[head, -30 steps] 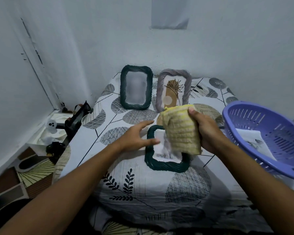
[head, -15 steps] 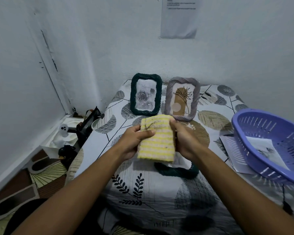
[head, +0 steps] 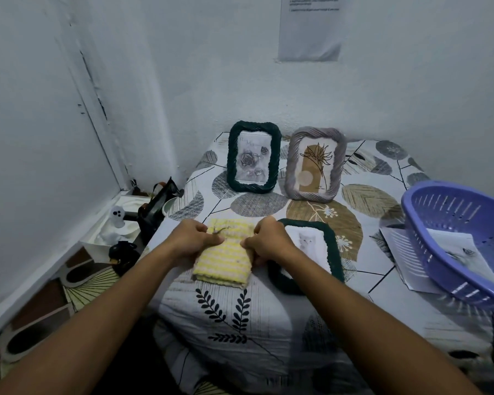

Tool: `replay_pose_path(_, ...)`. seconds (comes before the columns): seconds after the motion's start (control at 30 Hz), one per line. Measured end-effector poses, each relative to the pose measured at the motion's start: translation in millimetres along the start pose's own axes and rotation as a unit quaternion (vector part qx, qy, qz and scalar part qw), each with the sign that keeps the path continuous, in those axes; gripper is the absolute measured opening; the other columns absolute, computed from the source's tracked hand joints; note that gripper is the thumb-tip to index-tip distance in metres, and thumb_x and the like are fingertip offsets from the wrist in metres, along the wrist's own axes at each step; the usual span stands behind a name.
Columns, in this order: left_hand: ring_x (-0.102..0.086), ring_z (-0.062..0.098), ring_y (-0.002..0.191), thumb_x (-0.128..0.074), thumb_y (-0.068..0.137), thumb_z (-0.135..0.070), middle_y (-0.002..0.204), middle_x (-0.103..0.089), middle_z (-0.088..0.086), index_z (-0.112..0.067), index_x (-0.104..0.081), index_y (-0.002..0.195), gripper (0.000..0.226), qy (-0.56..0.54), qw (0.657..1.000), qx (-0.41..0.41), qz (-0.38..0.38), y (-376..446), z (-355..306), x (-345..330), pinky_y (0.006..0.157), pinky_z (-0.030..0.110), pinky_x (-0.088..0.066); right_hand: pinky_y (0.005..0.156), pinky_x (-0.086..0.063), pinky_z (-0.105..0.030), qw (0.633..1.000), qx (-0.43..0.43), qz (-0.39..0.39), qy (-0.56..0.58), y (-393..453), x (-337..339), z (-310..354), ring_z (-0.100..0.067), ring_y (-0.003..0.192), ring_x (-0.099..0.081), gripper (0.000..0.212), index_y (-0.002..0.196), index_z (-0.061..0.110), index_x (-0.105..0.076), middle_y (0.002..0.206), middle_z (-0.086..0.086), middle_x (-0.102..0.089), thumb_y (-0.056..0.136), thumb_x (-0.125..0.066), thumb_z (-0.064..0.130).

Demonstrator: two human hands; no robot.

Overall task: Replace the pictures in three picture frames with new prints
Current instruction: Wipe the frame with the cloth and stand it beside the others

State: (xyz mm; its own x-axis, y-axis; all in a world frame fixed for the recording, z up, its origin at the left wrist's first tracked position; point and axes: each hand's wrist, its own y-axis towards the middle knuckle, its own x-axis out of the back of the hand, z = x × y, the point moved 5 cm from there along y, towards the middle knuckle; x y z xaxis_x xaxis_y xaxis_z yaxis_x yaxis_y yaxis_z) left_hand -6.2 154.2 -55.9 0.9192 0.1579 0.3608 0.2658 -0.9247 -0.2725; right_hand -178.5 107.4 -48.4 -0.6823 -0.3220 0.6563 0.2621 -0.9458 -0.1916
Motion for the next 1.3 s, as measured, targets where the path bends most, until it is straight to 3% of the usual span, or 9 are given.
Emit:
replay_pose_path(0.13, -0.047, 0.019, 0.052, -0.085, 0.065, -0.038, 0.051, -0.044, 0.001, -0.017, -0.043, 0.051, 0.049, 0.238, 0.969, -0.01, -0.067, 5, -8, 10, 0.053, 0.03, -0.041, 0.061, -0.052, -0.033, 0.996, 0.036, -0.021, -0.073, 2, -3, -2, -0.032, 0.075, -0.066, 0.028, 0.08, 0.006, -0.053, 0.086, -0.019, -0.063, 0.076, -0.075, 0.024)
replay_pose_path(0.27, -0.061, 0.025, 0.081, -0.076, 0.07, -0.046, 0.084, -0.063, 0.005, -0.014, -0.059, 0.088, 0.04, 0.363, 0.917, -0.078, -0.148, -5, -36, 12, 0.066, 0.032, -0.046, 0.067, -0.057, -0.043, 0.997, 0.057, -0.05, -0.033, -7, 24, -1, -0.032, 0.069, -0.066, 0.02, 0.085, 0.0, -0.06, 0.082, -0.017, -0.066, 0.086, -0.067, 0.019)
replay_pose_path(0.4, -0.063, 0.022, 0.08, -0.07, 0.082, -0.023, 0.082, -0.066, 0.004, -0.011, -0.067, 0.092, 0.016, 0.252, 0.937, -0.215, -0.113, -15, -76, -30, 0.07, 0.029, -0.048, 0.064, -0.059, -0.049, 0.992, 0.034, -0.119, -0.02, -11, 85, -26, -0.029, 0.068, -0.067, 0.014, 0.08, 0.002, -0.065, 0.077, -0.015, -0.067, 0.089, -0.058, 0.01)
replay_pose_path(0.57, -0.062, 0.023, 0.089, -0.065, 0.087, -0.022, 0.101, -0.063, 0.008, -0.009, -0.058, 0.111, 0.028, 0.198, 0.968, -0.146, 0.055, -12, -85, -109, 0.08, 0.034, -0.053, 0.068, -0.056, -0.042, 0.986, -0.077, -0.141, -0.053, -21, 135, -90, -0.031, 0.072, -0.064, 0.015, 0.08, 0.0, -0.067, 0.076, -0.016, -0.066, 0.083, -0.054, 0.007)
replay_pose_path(0.7, -0.057, 0.027, 0.098, -0.062, 0.084, -0.025, 0.107, -0.06, 0.011, -0.011, -0.052, 0.112, 0.033, 0.232, 0.968, -0.09, 0.025, -2, -74, -130, 0.076, 0.03, -0.044, 0.06, -0.056, -0.049, 0.989, -0.111, -0.098, 0.018, -28, 129, -117, -0.026, 0.058, -0.057, 0.01, 0.075, 0.002, -0.063, 0.064, -0.019, -0.058, 0.082, -0.056, 0.004)
replay_pose_path(0.93, -0.056, 0.025, 0.092, -0.055, 0.085, -0.018, 0.097, -0.059, 0.007, -0.013, -0.046, 0.125, 0.041, 0.063, 0.998, -0.01, -0.012, 9, -62, -129, 0.076, 0.03, -0.043, 0.044, -0.039, -0.027, 0.973, -0.155, -0.067, 0.155, -32, 113, -118, -0.023, 0.056, -0.049, 0.013, 0.074, 0.006, -0.05, 0.069, -0.014, -0.051, 0.086, -0.055, 0.002)
replay_pose_path(1.03, -0.056, 0.019, 0.076, -0.055, 0.081, -0.01, 0.085, -0.058, 0.005, -0.014, -0.047, 0.12, 0.04, -0.013, 1.0, 0.011, -0.019, 7, -60, -129, 0.07, 0.03, -0.046, 0.044, -0.037, -0.026, 0.96, -0.174, -0.055, 0.211, -37, 113, -115, -0.021, 0.052, -0.046, 0.017, 0.074, 0.006, -0.049, 0.065, -0.011, -0.048, 0.088, -0.056, -0.001)
replay_pose_path(1.17, -0.062, 0.027, 0.086, -0.062, 0.072, -0.001, 0.099, -0.064, 0.015, -0.013, -0.054, 0.113, 0.044, -0.102, 0.994, 0.011, -0.047, 11, -59, -119, 0.075, 0.036, -0.054, 0.053, -0.038, -0.027, 0.937, -0.178, -0.064, 0.294, -45, 115, -112, -0.019, 0.053, -0.048, 0.017, 0.075, 0.007, -0.053, 0.062, -0.008, -0.052, 0.09, -0.058, 0.002)
replay_pose_path(1.3, -0.06, 0.023, 0.074, -0.064, 0.08, 0.005, 0.085, -0.064, 0.014, -0.008, -0.058, 0.088, 0.016, -0.212, 0.976, 0.04, 0.015, 9, -67, -116, 0.061, 0.032, -0.049, 0.058, -0.045, -0.03, 0.902, -0.144, -0.028, 0.407, -46, 117, -103, -0.019, 0.059, -0.054, 0.013, 0.084, 0.007, -0.058, 0.066, -0.008, -0.06, 0.095, -0.052, 0.005)
